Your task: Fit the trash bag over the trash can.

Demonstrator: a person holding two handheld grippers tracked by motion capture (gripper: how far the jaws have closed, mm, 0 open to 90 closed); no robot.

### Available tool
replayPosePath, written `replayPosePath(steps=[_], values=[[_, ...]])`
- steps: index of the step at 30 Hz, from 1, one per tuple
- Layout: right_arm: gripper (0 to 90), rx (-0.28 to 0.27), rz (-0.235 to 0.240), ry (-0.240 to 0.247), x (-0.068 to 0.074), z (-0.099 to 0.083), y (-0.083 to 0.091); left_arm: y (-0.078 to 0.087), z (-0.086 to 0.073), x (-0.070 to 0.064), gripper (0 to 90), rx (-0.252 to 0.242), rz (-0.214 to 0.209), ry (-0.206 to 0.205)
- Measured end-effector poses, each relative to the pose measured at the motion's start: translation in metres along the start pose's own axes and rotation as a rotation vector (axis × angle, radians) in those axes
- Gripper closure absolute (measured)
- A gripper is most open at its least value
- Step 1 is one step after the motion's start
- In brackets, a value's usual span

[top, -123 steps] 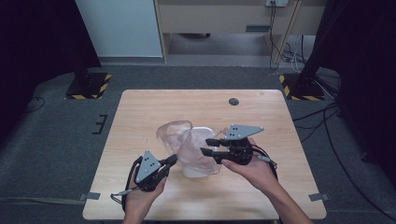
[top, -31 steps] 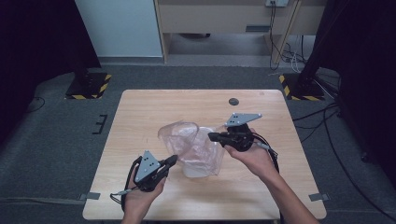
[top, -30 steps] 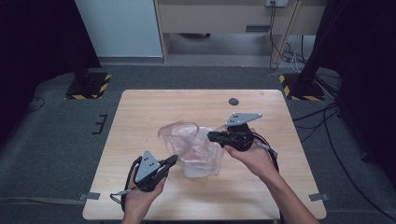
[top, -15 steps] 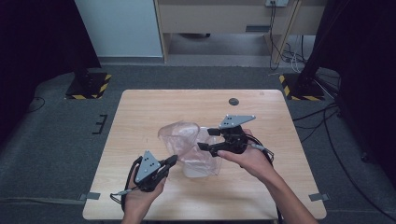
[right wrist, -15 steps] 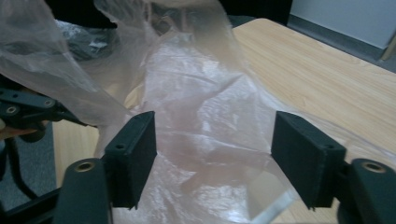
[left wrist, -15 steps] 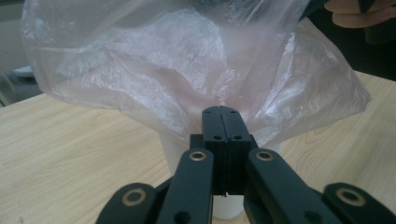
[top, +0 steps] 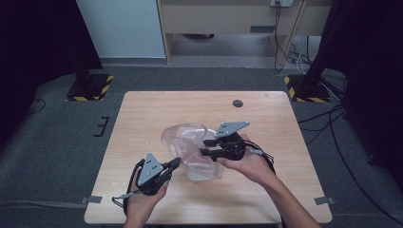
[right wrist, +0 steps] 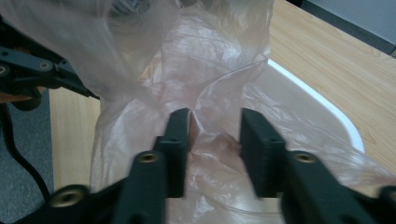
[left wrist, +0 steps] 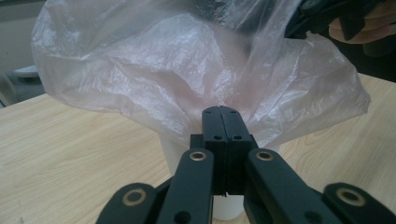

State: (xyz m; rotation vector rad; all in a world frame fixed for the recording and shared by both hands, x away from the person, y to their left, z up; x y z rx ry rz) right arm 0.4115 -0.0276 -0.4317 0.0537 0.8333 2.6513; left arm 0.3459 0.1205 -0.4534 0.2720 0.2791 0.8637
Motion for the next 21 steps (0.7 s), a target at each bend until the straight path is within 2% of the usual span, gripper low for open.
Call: replayPosePath(steps=[1,4,12,21], values=[[77.4,0.008,-0.003,0.001,-0.001,-0.001,0.000,0.000,0.000,0.001,90.0,0.000,0.000,0.001],[87.1,0.016,-0.007,0.001,-0.003,-0.001,0.002,0.001,0.000,0.001,90.0,0.000,0.001,0.002],[90.0,0.004,-0.062,-0.009,-0.015,0.004,0.013,0.002,0.000,0.001,90.0,0.003,-0.001,0.003],[90.0,0.044,-0.151,-0.060,-0.048,-0.003,0.021,0.004,-0.001,0.002,90.0,0.009,-0.004,0.005]])
Point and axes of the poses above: each handheld gripper's, and its own axes: y roughly backward along the jaws, z roughly out of its top, x roughly to its left, the point moved 8 cm from there along -y, roughly forward along the jaws, and after that the axes turned 10 degrees about y, right-handed, at the moved point
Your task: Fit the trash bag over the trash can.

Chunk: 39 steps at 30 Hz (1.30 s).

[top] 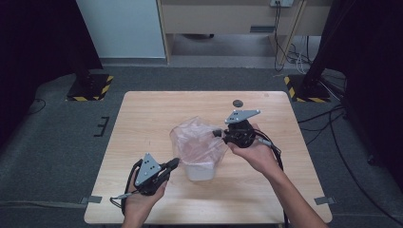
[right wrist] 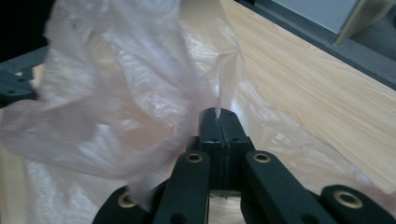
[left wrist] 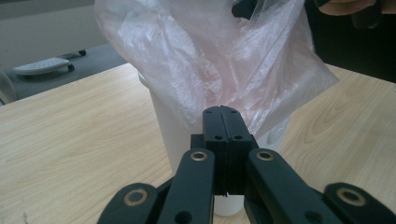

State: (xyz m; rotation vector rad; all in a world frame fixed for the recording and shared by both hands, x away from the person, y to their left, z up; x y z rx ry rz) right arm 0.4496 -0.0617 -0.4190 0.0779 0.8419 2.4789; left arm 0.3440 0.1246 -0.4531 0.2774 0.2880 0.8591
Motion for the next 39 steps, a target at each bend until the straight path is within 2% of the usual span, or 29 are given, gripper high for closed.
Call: replayPosePath(steps=[10,14,21,22,24,28,33,39], values=[[90.0,0.025,-0.065,-0.052,-0.027,-0.010,-0.001,0.002,-0.003,0.001,90.0,0.011,-0.004,0.002],[90.0,0.036,-0.071,-0.060,-0.029,-0.012,-0.001,0.004,-0.005,0.002,90.0,0.013,-0.003,0.008],[90.0,0.022,-0.059,-0.048,-0.025,-0.010,0.002,0.005,-0.004,0.002,90.0,0.007,-0.005,0.010],[90.0,0.018,-0.052,-0.044,-0.023,-0.009,0.003,0.006,-0.002,0.003,87.6,-0.004,0.007,0.020],[90.0,0.006,-0.039,-0.026,-0.019,-0.008,0.005,0.007,0.001,0.005,75.3,-0.023,0.020,0.033],[90.0,-0.002,-0.019,0.007,-0.010,-0.006,0.008,0.010,0.006,0.007,58.8,-0.047,0.035,0.050],[90.0,0.011,0.007,0.053,-0.002,-0.006,0.007,0.014,0.019,0.009,46.7,-0.085,0.056,0.053],[90.0,0.019,0.020,0.075,0.002,-0.007,0.006,0.012,0.035,0.013,38.9,-0.103,0.063,0.044]])
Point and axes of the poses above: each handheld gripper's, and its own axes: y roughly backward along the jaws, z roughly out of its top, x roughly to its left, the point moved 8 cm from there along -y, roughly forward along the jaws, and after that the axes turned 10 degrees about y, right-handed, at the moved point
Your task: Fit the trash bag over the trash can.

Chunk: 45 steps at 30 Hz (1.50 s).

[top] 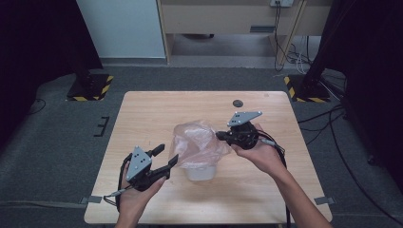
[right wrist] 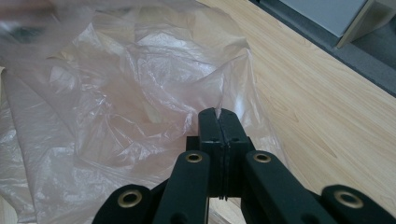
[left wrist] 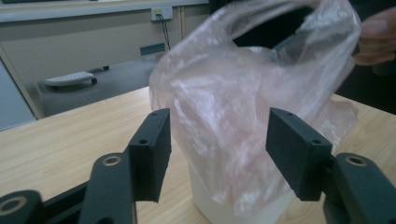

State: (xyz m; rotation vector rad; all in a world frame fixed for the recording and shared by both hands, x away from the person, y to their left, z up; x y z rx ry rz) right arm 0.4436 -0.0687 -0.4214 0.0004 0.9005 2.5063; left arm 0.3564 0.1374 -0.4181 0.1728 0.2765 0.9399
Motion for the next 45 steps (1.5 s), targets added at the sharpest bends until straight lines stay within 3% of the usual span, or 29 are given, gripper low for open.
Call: replayPosePath(steps=[9,15,23,33,36,39,42,45], values=[[90.0,-0.002,0.018,0.030,0.004,0.004,-0.002,-0.016,0.026,0.007,35.6,-0.002,-0.002,-0.027],[90.0,0.002,0.031,0.055,0.008,0.006,-0.004,-0.029,0.032,0.014,32.0,0.021,-0.006,-0.011],[90.0,-0.004,0.038,0.065,0.010,0.008,-0.003,-0.046,0.047,0.016,28.2,0.044,-0.029,-0.036],[90.0,-0.010,0.045,0.071,0.011,0.009,-0.002,-0.067,0.052,0.011,27.2,0.080,-0.064,-0.059],[90.0,-0.010,0.047,0.071,0.011,0.009,-0.002,-0.075,0.049,0.009,28.1,0.117,-0.082,-0.074],[90.0,-0.010,0.046,0.071,0.011,0.009,-0.003,-0.081,0.045,0.009,34.3,0.158,-0.091,-0.091],[90.0,-0.010,0.045,0.072,0.011,0.008,-0.003,-0.083,0.042,0.009,49.7,0.184,-0.078,-0.078],[90.0,-0.008,0.040,0.066,0.011,0.007,-0.003,-0.087,0.041,0.011,68.7,0.189,-0.056,-0.110]])
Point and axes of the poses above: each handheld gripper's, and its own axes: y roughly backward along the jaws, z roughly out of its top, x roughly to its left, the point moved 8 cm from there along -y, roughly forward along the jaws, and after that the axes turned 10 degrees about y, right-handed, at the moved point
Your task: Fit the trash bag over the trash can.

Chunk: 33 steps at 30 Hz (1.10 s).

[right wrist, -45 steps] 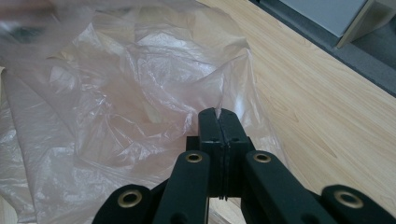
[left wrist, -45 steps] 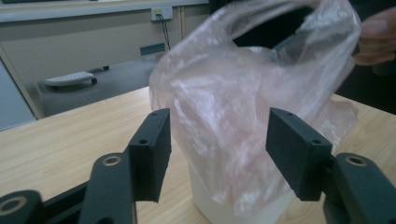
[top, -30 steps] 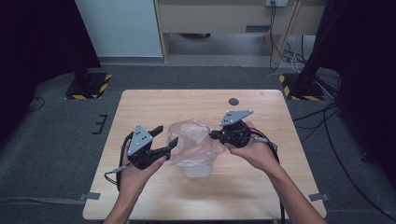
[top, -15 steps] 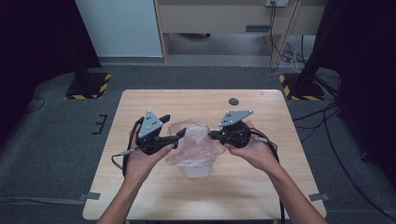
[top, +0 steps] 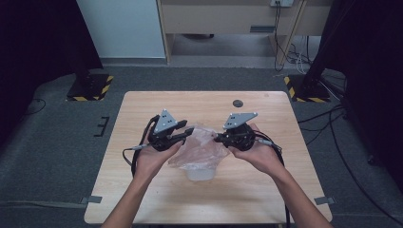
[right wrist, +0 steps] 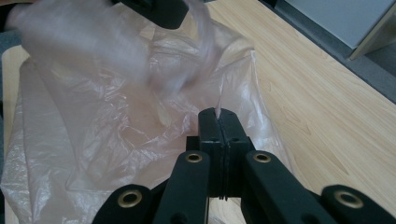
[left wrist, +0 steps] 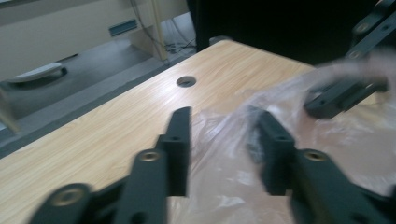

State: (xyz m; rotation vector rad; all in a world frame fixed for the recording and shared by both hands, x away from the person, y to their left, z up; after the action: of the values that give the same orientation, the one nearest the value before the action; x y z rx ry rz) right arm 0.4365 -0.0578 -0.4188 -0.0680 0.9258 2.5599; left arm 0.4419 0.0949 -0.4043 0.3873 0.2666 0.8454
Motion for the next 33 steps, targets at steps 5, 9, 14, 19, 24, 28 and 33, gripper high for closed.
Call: replayPosePath(steps=[5,9,14,19,24,28,33], values=[[90.0,0.001,-0.018,-0.010,-0.005,-0.002,0.004,0.001,-0.004,0.006,89.5,-0.014,0.049,0.034],[90.0,0.012,-0.035,-0.022,-0.009,-0.007,0.010,0.005,-0.010,0.012,90.0,-0.040,0.088,0.065],[89.6,0.029,-0.049,-0.025,-0.011,-0.012,0.010,0.010,-0.023,0.020,90.0,-0.070,0.126,0.113],[71.6,0.037,-0.091,-0.046,-0.014,-0.011,0.004,0.009,-0.037,0.024,90.0,-0.090,0.146,0.139],[56.6,0.003,-0.104,-0.068,-0.015,-0.008,0.004,0.008,-0.042,0.026,90.0,-0.106,0.159,0.155],[60.2,-0.018,-0.100,-0.067,-0.014,-0.005,0.006,0.008,-0.041,0.027,90.0,-0.115,0.163,0.161],[79.0,0.016,-0.080,-0.074,-0.014,-0.011,0.004,0.005,-0.043,0.026,90.0,-0.112,0.159,0.173]])
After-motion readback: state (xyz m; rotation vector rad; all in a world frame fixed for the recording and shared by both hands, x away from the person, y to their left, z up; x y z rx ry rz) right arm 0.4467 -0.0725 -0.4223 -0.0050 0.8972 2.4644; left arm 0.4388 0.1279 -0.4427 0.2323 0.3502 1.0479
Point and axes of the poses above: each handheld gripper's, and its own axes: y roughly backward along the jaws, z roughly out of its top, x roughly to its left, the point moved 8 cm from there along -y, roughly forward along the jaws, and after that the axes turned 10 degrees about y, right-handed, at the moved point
